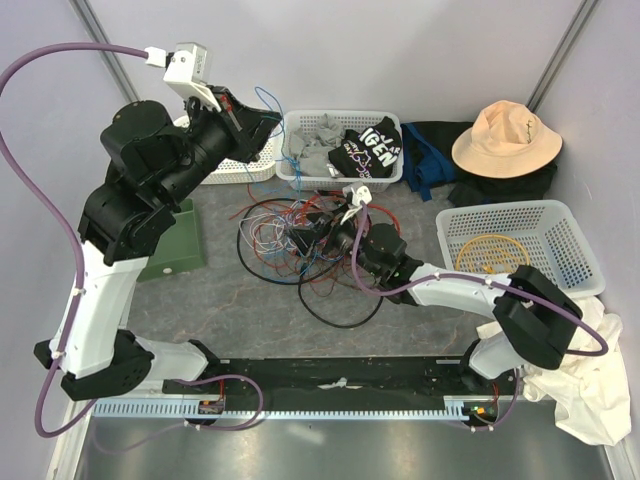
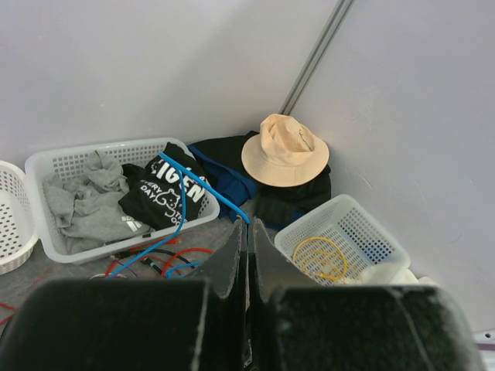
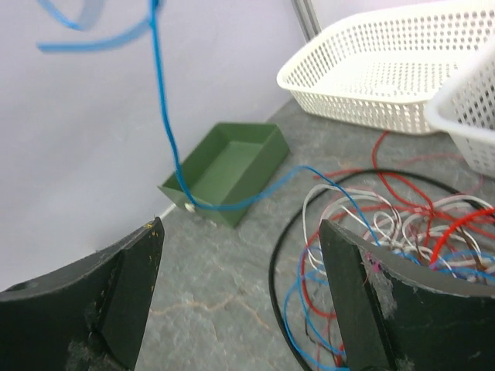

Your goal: Untangle the cables

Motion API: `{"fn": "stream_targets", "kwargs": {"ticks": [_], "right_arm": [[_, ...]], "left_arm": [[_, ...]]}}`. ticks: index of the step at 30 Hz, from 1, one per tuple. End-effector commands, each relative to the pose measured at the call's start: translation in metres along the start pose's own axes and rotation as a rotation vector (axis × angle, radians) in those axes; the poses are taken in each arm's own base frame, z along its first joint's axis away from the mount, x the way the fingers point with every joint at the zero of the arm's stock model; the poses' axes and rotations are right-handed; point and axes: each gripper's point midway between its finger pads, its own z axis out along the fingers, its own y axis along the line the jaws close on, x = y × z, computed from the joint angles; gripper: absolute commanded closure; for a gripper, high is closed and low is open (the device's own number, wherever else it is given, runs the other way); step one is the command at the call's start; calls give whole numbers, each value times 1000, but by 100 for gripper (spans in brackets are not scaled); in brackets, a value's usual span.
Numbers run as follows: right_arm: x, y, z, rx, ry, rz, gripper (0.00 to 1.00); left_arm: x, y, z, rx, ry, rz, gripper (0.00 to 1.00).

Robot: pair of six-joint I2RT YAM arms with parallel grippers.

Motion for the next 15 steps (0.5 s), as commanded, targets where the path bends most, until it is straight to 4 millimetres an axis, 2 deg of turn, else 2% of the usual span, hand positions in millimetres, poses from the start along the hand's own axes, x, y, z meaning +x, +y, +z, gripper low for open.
{"fn": "stream_targets", "kwargs": {"ticks": [1, 5, 6, 8, 11, 12, 13, 14, 15], "right_arm": [[-67, 43, 8, -112, -259, 12, 11], [-76, 51, 15, -113, -293, -1, 12], [-71, 46, 21, -96, -280, 0, 14], [-76, 47, 29, -91, -294, 3, 19], [-63, 41, 38, -74, -267, 9, 61], [-61, 37, 36, -58, -263, 18, 85], [-60, 35, 33, -44, -258, 22, 95], [-52, 28, 28, -20, -237, 20, 100], [-53, 22, 22, 23, -220, 19, 100]], "left_arm": [[-4, -2, -12, 14, -9, 16, 98], [-3, -2, -16, 16, -5, 15, 98], [-5, -3, -18, 19, -9, 12, 98], [-4, -3, -19, 20, -9, 12, 98], [-4, 0, -21, 8, -11, 18, 98], [-4, 2, -22, 2, -12, 22, 98], [-3, 6, -22, -17, -14, 33, 98], [-4, 8, -22, -29, -18, 43, 98], [-5, 10, -22, -40, -23, 50, 98]]}}
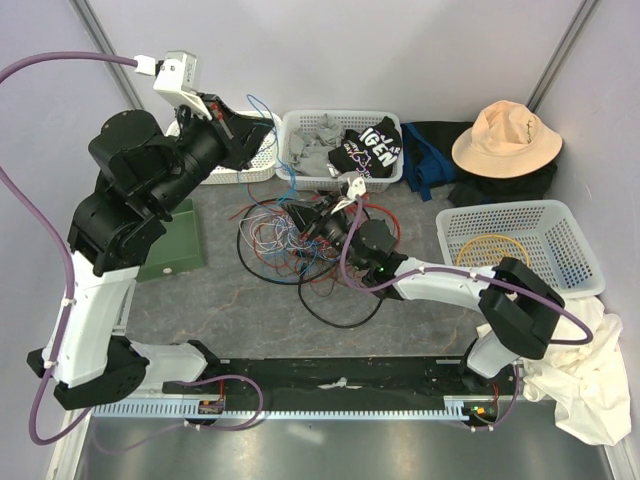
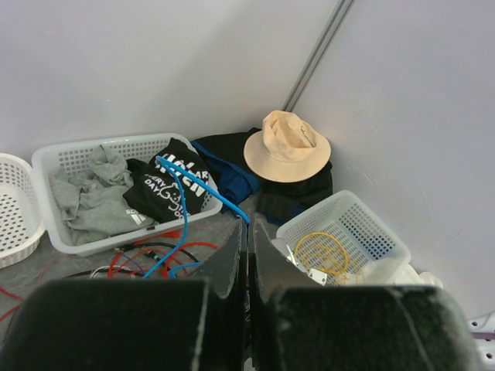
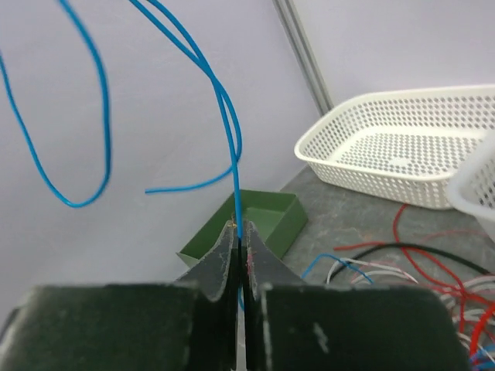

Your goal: Untangle the cables

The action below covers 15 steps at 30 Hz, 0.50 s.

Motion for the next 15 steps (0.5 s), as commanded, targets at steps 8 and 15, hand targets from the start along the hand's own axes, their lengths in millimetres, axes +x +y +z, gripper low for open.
{"fn": "stream_targets", "kwargs": {"ticks": [8, 15], "right_arm": [[8, -67, -114, 367, 171, -70, 100], [46, -118, -207, 574, 299, -88, 100]], "left_arm": [[-82, 15, -17, -138, -246, 107, 98], [-135, 4, -35, -115, -453, 63, 98]]}}
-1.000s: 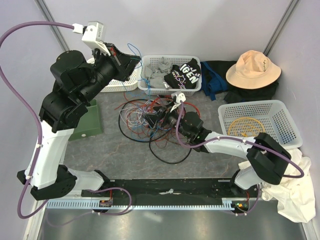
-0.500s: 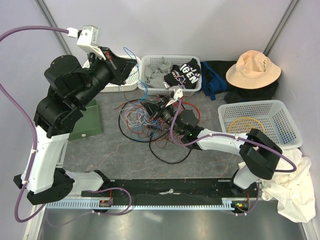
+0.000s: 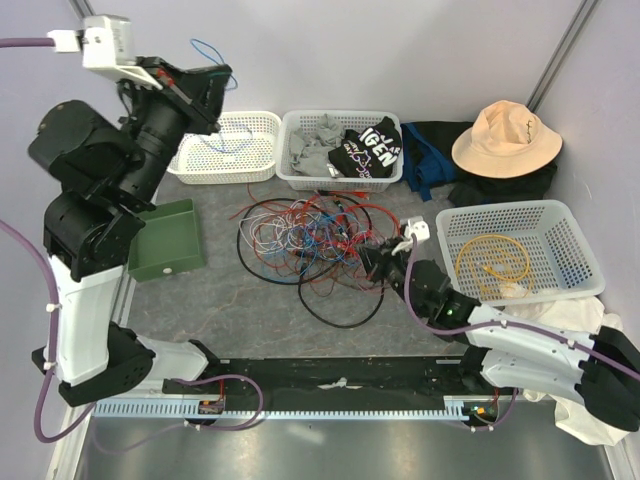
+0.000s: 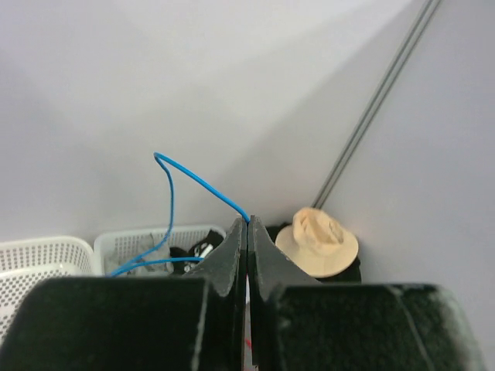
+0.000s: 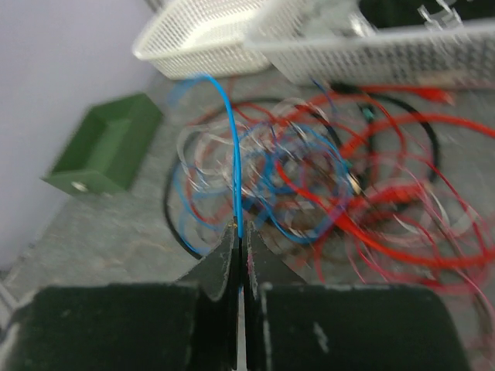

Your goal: Untangle the cables

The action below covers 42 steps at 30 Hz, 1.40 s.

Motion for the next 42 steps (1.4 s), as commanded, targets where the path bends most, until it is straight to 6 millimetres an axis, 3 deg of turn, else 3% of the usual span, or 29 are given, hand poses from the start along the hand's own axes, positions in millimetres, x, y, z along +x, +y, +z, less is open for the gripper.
{"fn": "stream_targets", "kwargs": {"ticks": [1, 6, 11, 16, 18, 22, 24, 26, 27, 29, 30, 32, 33, 34, 35, 36, 37, 38, 39, 41, 42], "right_arm": [[49, -54, -29, 171, 132, -38, 100], [48, -55, -40, 145, 131, -41, 100], [41, -42, -41, 90, 140, -45, 100], [38, -34, -45, 49, 149, -34, 100], [37, -33, -47, 43, 148, -33, 100], [34, -32, -50, 33, 150, -48, 100], [34, -34, -52, 32, 149, -55, 100], [32, -35, -54, 32, 136, -52, 100], [33, -36, -55, 32, 136, -52, 100], [34, -36, -56, 29, 136, -52, 100], [34, -37, -55, 28, 136, -55, 100], [35, -36, -55, 24, 138, -54, 100], [34, -35, -56, 20, 137, -54, 100], [35, -36, -56, 19, 138, -60, 100], [33, -35, -57, 16, 133, -58, 100], [33, -33, -57, 6, 134, -56, 100], [33, -32, -57, 0, 132, -56, 100], [33, -30, -57, -9, 135, -52, 100], [32, -27, -57, -21, 132, -45, 100], [35, -23, -56, -47, 137, -33, 100], [37, -22, -56, -55, 141, -28, 100]], "left_arm": [[-52, 0, -4, -15, -185, -2, 98], [-27, 3, 18, -43, -139, 10, 98], [31, 28, 57, -174, -27, 100, 98], [89, 66, 90, -315, 91, 147, 98], [131, 78, 105, -322, 200, 101, 98], [185, 138, 121, -420, 343, -3, 98], [206, 171, 123, -480, 385, -78, 98], [213, 191, 121, -526, 393, -119, 98], [219, 211, 119, -580, 394, -140, 98], [224, 231, 113, -644, 393, -150, 98], [232, 252, 103, -712, 397, -168, 98], [232, 272, 85, -797, 382, -176, 98], [244, 300, 63, -908, 381, -205, 98], [231, 304, 47, -938, 341, -235, 98], [231, 314, 34, -977, 326, -267, 98], [246, 325, 16, -1026, 338, -319, 98], [239, 341, -1, -1074, 309, -340, 98], [222, 343, -14, -1081, 257, -352, 98], [230, 350, -28, -1111, 270, -346, 98], [213, 354, -49, -1140, 220, -332, 98], [223, 363, -64, -1175, 235, -329, 98]]}}
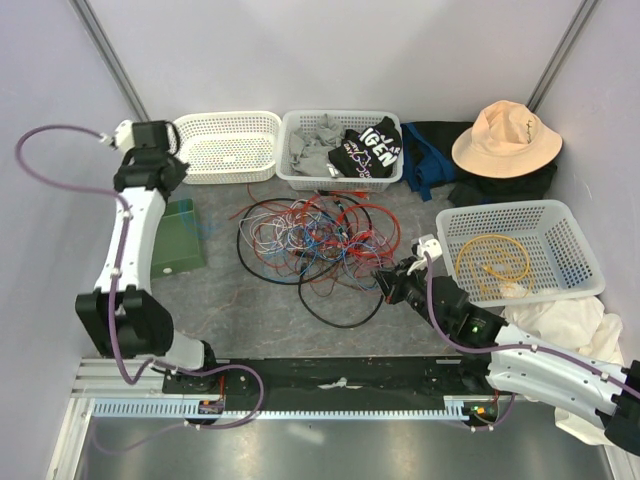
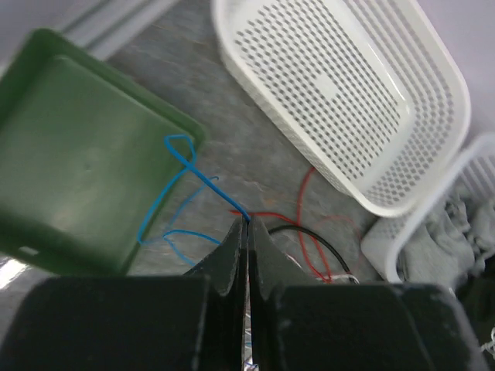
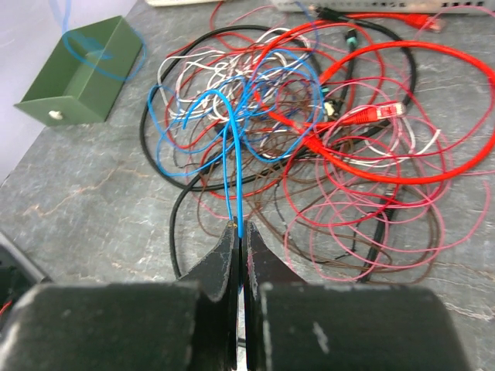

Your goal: Untangle the cables

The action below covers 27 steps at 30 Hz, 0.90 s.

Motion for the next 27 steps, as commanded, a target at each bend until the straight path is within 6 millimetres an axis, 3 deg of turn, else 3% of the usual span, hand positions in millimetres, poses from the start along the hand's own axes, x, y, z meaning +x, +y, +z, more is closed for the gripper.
{"fn": "stream_targets", "kwargs": {"ticks": [1, 4, 7, 11, 15, 18, 23, 27], "right_arm": [[-1, 15, 1, -81, -14, 21, 100], [2, 19, 3, -104, -10, 33, 100], [3, 19, 2, -107, -9, 38, 100], [-4, 18, -1, -104, -29, 36, 100], [-7, 17, -3, -102, -45, 41, 100], [-7, 18, -4, -105, -44, 44, 100], [-8, 15, -9, -97, -45, 40, 100], [-7, 11, -12, -84, -48, 36, 100]], "left_arm": [[-34, 29, -34, 13, -145, -141, 98], [-26, 45, -30, 3, -131, -147, 98], [-29, 38, -35, 50, -119, -157, 98], [-63, 6, -64, 185, -174, -144, 98], [-89, -5, -78, 211, -228, -121, 98], [-84, 6, -64, 134, -213, -108, 98], [-53, 50, -21, 1, -127, -160, 98], [-28, 73, 3, -40, -73, -185, 98]]}}
